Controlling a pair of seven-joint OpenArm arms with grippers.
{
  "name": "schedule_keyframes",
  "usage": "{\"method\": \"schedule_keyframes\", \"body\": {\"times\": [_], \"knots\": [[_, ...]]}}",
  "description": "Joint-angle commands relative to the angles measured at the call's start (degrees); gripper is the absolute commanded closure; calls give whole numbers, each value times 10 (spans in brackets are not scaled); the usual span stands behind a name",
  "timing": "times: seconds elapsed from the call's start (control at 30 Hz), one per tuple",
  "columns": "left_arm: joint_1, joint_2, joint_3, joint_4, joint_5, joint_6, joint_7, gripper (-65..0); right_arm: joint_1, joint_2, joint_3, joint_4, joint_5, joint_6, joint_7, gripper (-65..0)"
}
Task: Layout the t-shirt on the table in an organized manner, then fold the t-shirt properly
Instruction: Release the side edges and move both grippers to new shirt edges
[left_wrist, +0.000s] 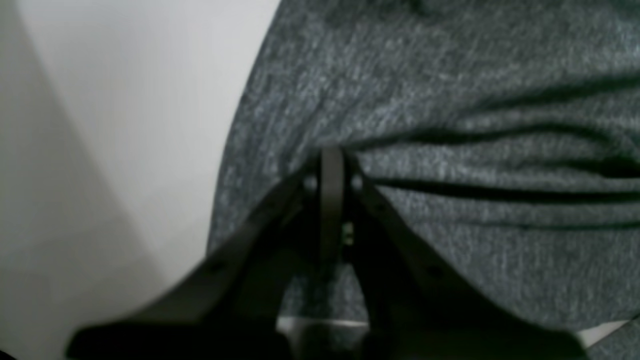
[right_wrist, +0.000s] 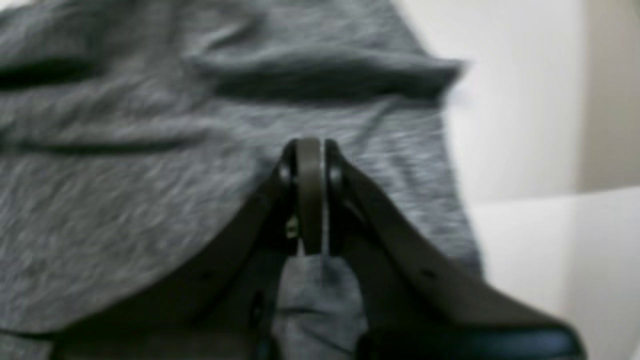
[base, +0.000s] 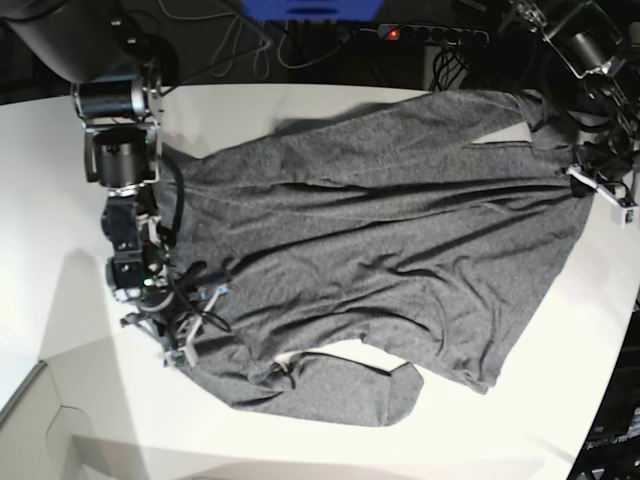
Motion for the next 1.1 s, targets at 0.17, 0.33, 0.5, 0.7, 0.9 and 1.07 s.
{"method": "schedule_keyframes", "body": {"times": [0.17,0.33,0.5,0.7,0.9,1.07], "knots": [[2,-6,-1,3,21,3,28,-1,19,-1,1,-10,5,21,5,0],[4,-6,-2,6,21,3,29,-1,77,20,1,-166,5,19,51,0],[5,-6,-2,6,21,3,29,-1,135,50,1,-341,5,16,169,0],[5,-3,-1,6,21,3,30,-1,144,68,-3,-360,2,-91,258,0],[2,-2,-2,6,20,3,32,-1,158,64,-3,-360,1,-99,300,0],[-26,-1,-1,9,20,3,33,-1,171,56,-2,-354,2,-99,301,0]]}}
